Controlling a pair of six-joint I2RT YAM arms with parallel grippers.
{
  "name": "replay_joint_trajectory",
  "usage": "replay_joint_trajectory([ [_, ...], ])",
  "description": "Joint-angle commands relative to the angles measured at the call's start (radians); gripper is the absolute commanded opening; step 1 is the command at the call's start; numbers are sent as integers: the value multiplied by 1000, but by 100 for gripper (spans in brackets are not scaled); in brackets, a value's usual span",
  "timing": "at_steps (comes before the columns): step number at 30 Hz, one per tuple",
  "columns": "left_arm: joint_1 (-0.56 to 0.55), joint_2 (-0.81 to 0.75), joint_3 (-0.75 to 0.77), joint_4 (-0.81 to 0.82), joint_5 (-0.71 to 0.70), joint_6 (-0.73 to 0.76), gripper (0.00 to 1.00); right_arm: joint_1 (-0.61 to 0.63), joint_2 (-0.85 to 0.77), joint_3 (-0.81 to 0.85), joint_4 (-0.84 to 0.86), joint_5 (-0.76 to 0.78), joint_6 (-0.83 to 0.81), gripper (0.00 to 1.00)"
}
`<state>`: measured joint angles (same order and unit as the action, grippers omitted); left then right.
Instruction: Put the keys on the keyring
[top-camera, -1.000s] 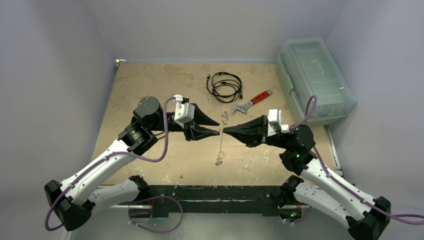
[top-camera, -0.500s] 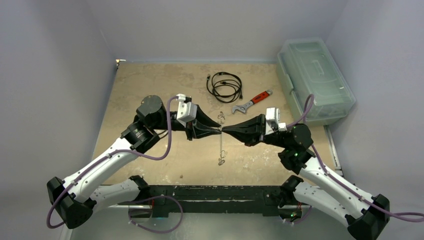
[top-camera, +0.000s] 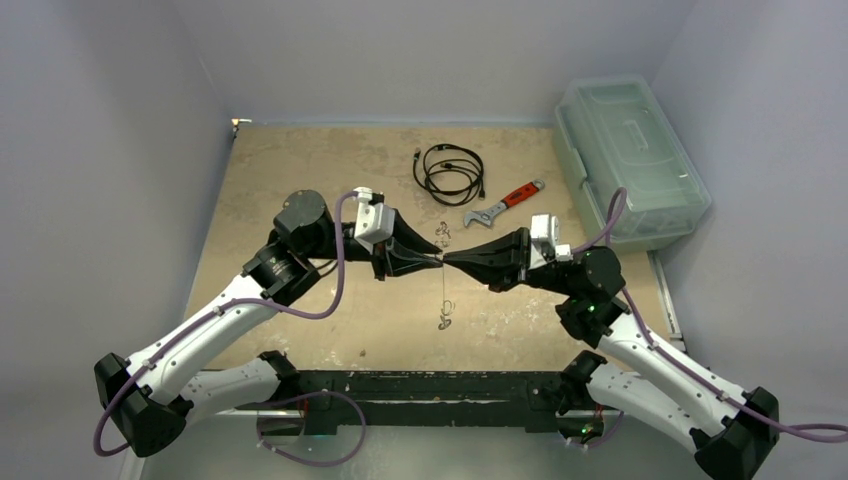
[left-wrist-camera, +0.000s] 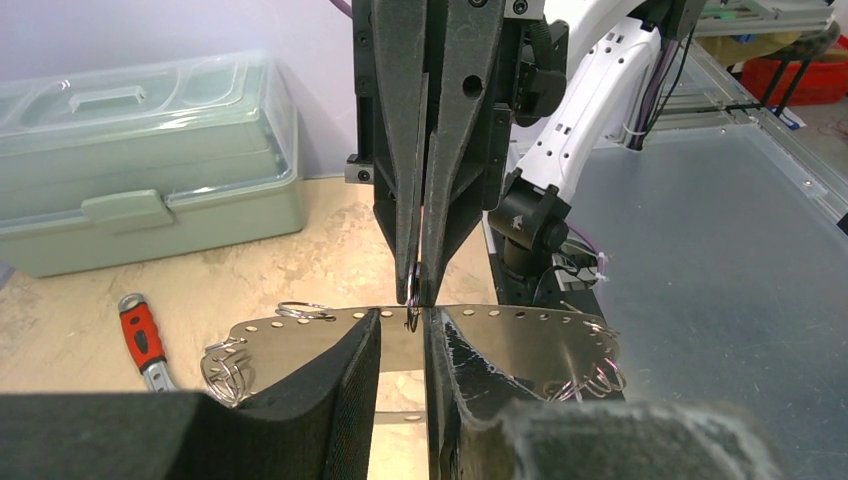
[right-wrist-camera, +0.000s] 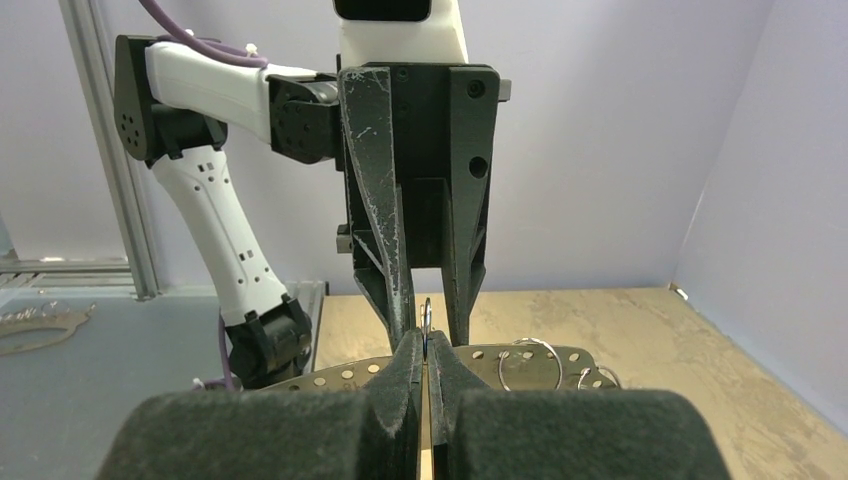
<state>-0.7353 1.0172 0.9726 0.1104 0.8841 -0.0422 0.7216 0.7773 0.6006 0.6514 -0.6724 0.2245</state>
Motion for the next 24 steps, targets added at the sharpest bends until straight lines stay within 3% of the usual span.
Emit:
replay_joint_trajectory([
  [1,-5,-3,35,19,-13,8,22,3,9,27,20,14,-6,0],
  [24,-4,1,36,-15,-55,38,0,3,30,50,-44,16,-36,0],
])
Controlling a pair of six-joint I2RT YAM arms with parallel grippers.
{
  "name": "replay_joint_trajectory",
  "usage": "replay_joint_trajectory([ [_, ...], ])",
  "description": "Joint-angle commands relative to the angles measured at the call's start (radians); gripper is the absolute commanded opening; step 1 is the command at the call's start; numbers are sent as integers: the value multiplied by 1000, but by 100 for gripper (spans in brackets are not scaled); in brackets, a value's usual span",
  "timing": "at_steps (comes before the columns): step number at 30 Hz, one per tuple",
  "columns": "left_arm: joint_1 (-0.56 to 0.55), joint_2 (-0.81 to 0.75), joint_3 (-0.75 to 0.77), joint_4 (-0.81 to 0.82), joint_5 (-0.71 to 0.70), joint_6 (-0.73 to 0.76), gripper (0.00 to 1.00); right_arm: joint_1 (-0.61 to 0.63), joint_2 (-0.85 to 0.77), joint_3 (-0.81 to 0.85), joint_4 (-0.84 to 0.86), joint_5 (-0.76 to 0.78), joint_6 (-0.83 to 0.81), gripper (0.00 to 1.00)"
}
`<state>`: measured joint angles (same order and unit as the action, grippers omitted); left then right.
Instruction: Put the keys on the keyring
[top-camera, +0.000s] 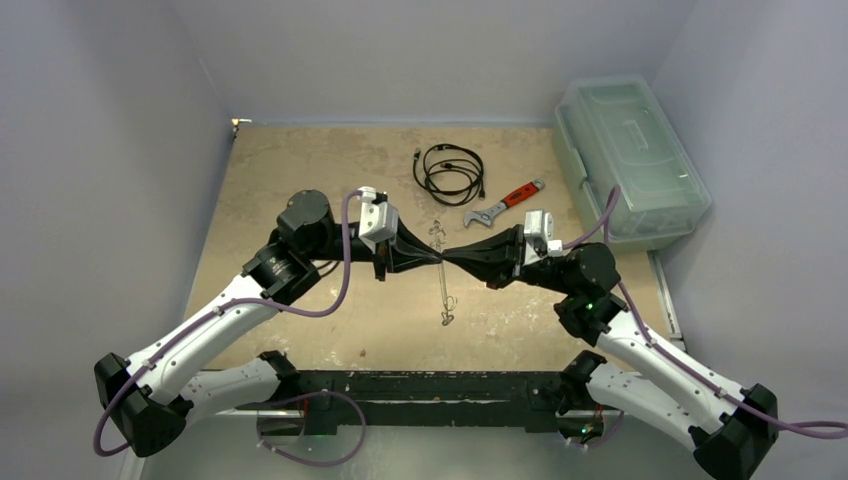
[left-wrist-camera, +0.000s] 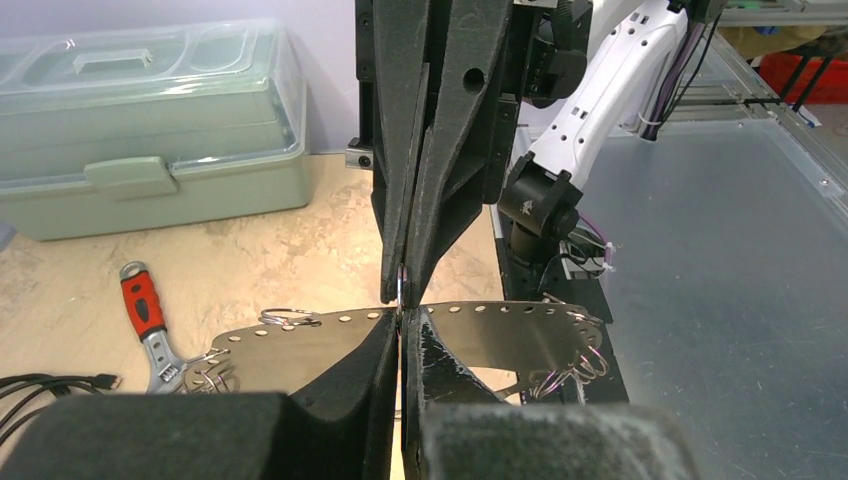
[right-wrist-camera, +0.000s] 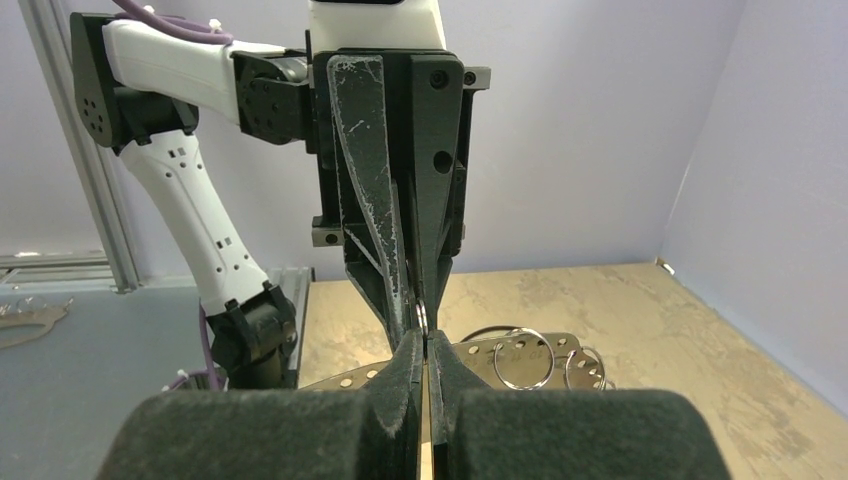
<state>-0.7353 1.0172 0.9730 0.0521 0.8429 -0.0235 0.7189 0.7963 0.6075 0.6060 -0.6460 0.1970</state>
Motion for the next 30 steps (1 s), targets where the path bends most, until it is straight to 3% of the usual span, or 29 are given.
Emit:
replay_joint_trajectory([
  [1,-4,1,34,44,-13,19,0,6,13,43,1,-12,-8,0],
  [11,-4,-12,17,43,-40,54,0,6,24,52,-30,-15,-15,0],
  [18,-3,-21,15,22,-95,75,0,7,-6,62,-77,-1,-24,31],
  [30,-4,-23,1,12,-140,91,0,6,-63,57,-109,52,-31,54],
])
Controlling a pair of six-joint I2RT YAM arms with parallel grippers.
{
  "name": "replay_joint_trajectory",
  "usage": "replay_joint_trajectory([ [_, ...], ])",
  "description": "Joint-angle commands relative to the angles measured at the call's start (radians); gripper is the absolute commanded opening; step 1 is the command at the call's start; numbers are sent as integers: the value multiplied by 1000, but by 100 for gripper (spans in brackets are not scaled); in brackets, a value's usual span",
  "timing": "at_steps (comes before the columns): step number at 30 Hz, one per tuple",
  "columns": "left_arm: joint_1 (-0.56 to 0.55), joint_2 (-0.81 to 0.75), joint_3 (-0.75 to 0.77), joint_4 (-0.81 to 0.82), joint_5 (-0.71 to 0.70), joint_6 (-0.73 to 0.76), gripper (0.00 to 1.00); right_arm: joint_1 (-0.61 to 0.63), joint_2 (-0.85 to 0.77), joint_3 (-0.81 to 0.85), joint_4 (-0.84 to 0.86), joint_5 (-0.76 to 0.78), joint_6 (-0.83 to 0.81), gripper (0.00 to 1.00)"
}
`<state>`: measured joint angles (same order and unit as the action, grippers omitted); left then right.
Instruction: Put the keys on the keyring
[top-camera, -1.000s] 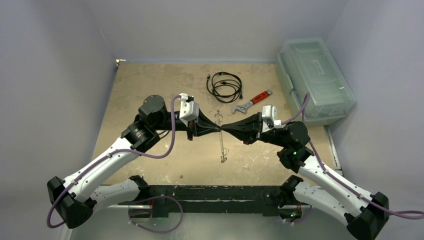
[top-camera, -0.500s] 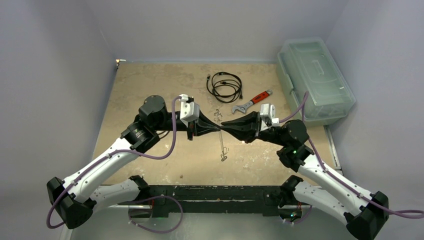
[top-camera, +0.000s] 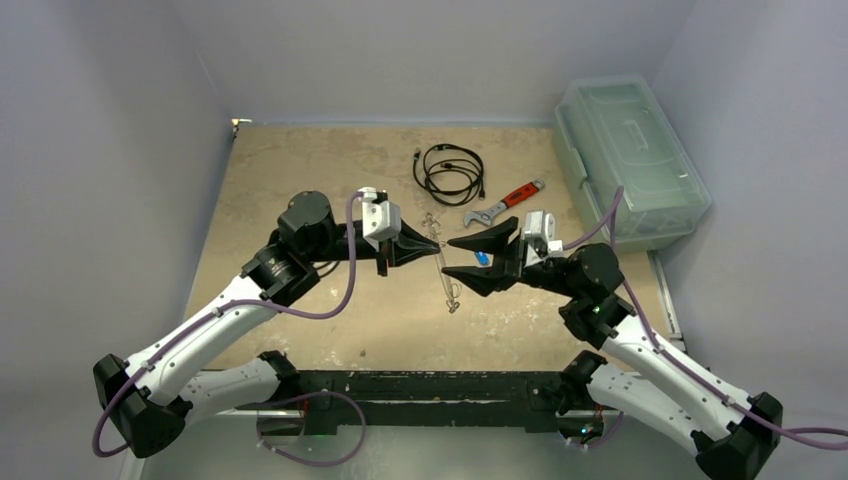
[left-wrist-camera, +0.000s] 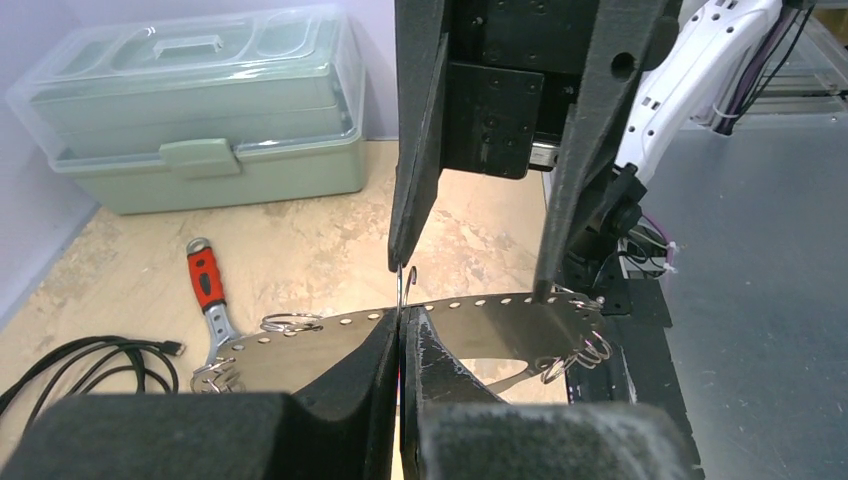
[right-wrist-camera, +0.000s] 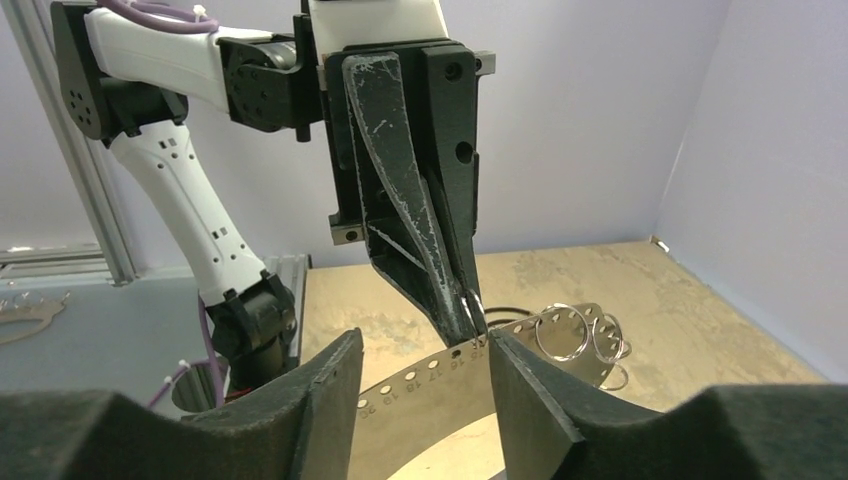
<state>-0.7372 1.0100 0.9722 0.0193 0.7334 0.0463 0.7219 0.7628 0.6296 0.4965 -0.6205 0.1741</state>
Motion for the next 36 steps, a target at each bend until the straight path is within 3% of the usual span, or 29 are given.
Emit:
replay_joint_trajectory([
  [1,-1,-16,-2,45,-35,22,0,3,-35,35,1,36,-9,55],
  [10,-2,-28,-34,42,-121,29,0,3,-133,-10,-7,289,-6,70],
  [17,-2,-48,-55,39,-203,17,0,4,-179,-7,-126,604,77,94],
  [21,-3,-54,-69,28,-252,1,0,2,-142,62,-333,823,155,95],
  [26,-3,-51,-82,-5,-280,-28,0,3,-25,183,-638,986,245,95],
  [31,-3,-72,-114,2,-270,-38,0,4,91,251,-824,1047,312,93],
  [36,-8,-83,-116,9,-272,-74,0,3,176,262,-877,1038,342,92],
])
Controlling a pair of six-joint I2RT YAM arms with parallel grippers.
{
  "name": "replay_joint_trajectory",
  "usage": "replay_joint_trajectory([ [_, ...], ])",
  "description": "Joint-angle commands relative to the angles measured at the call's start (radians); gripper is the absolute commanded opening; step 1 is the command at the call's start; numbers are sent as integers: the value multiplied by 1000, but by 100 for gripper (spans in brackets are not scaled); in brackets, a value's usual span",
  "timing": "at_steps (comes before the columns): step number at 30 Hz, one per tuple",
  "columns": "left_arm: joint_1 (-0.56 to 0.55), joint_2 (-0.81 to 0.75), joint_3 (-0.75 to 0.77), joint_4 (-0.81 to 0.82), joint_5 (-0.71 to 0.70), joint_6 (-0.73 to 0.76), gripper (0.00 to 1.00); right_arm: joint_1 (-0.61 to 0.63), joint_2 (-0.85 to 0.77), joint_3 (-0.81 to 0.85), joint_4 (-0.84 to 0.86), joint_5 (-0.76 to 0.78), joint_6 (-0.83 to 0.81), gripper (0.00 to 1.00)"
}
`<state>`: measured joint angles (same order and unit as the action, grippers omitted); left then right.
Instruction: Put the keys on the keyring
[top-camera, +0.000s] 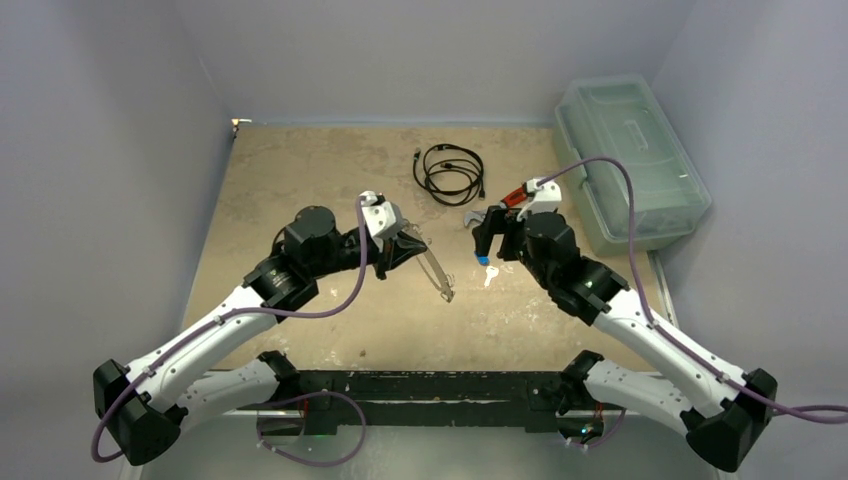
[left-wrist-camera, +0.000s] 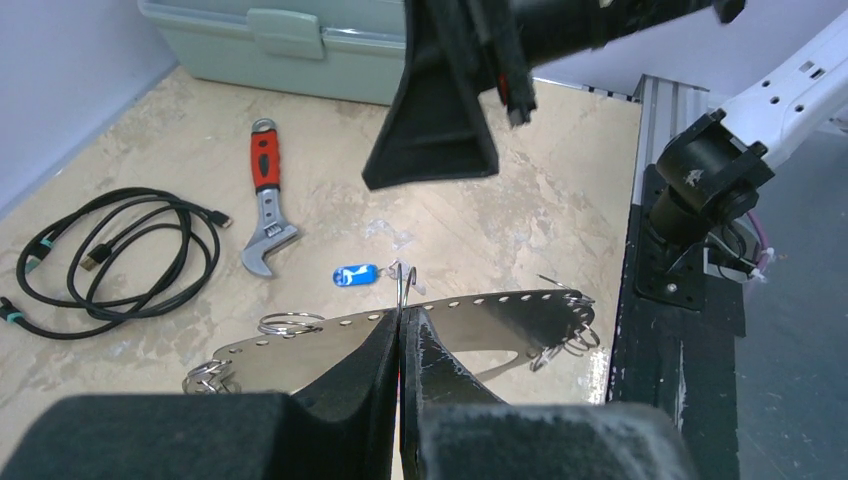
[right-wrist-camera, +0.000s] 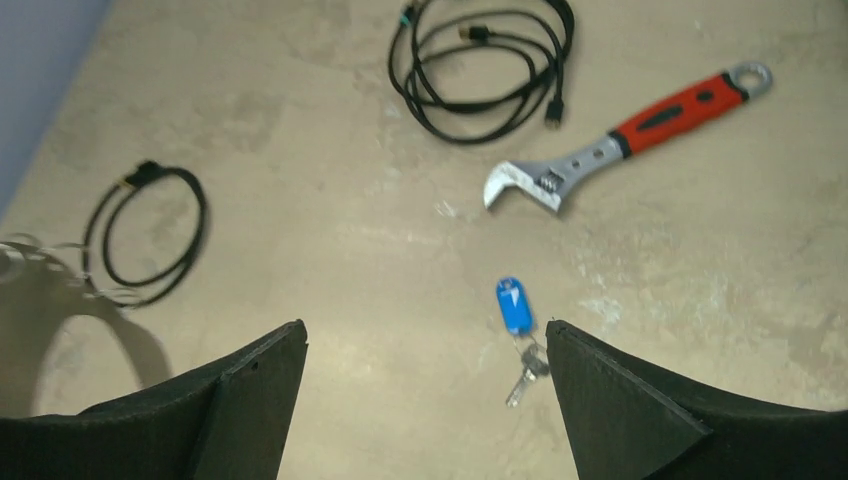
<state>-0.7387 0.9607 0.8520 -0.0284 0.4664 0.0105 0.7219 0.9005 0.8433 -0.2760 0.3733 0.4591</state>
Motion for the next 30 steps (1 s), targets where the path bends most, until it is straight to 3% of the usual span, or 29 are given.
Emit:
replay_joint_trajectory([
  [1,-7,-33,4,57,0,-40,0,2,48,49,-105,40,60,92],
  [18,-15,-39,-5,65,9,-43,0,3,186,53,-83,24,50,94],
  [25,-17,-27,-5,59,-21,-41,0,4,299,77,-89,-27,27,92],
  [30,-18,-28,-5,50,-31,-32,0,-9,403,86,-80,-30,1,84],
])
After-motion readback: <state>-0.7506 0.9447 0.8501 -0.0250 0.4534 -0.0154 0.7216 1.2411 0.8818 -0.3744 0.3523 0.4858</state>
